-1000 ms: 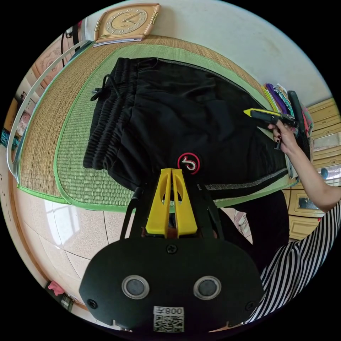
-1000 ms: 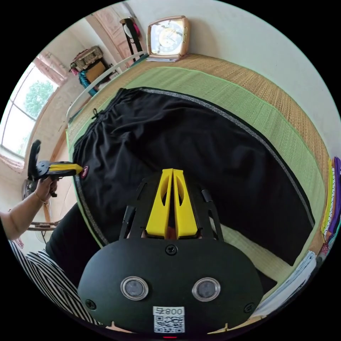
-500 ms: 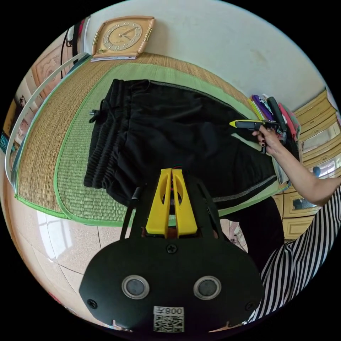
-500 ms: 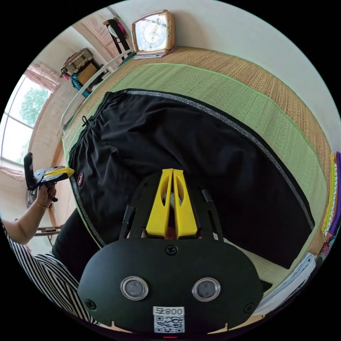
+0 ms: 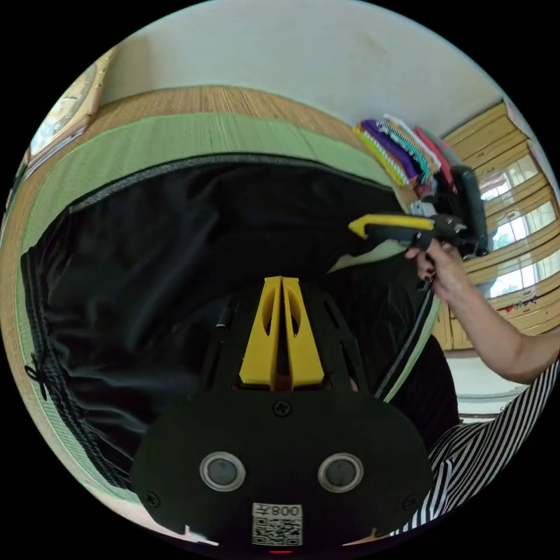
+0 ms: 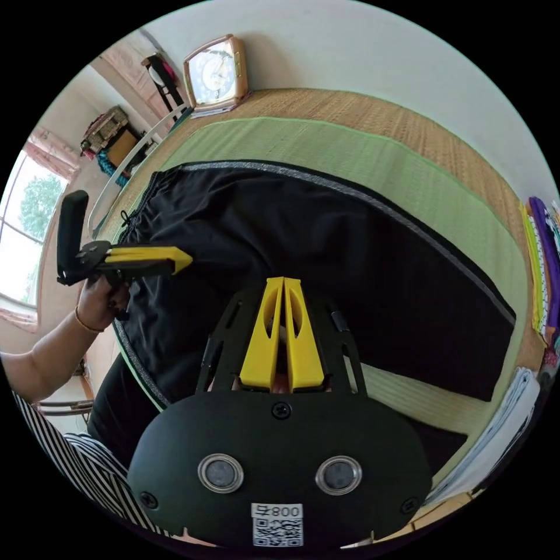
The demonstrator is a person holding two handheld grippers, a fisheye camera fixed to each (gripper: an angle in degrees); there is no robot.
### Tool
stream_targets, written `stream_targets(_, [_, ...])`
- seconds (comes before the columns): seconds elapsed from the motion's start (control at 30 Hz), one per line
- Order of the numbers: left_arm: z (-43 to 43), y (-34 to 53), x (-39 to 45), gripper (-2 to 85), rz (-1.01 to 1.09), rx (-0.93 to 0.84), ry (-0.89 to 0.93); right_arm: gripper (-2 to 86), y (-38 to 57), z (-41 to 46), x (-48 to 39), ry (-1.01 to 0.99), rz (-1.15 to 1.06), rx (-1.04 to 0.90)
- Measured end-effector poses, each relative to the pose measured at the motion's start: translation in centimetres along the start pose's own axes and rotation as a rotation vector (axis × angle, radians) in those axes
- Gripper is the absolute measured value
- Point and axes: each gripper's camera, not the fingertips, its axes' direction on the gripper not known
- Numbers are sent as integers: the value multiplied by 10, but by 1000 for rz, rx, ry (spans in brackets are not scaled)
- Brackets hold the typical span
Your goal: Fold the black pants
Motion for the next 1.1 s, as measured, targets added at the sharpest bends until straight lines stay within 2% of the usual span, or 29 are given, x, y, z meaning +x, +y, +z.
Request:
stream_targets(0.13, [21,-8,0,2,6,0,55,2,11,-16,49,104,141,-17])
stream_targets(0.3, [44,-28,9,2,45,-14,24,3,20,-37,75,-5,206,9])
stream_targets(0.43, [53,-54,19,5,62,95,44,7,38,-77,89,64,227,65])
stream_targets(0.6, [84,-105,35,21,116,162,96,29,83,-130,163,149,501,158])
stream_targets(0.77, [148,-190,90,60,307,138,155,84,140,-176,211,238,674,176])
stream_targets(0.93, [219,-271,165,74,475,85,173,100,161,-189,219,287,656,139])
stream_targets(1.1, [286,-339,232,75,559,51,127,87,171,-197,221,244,610,127])
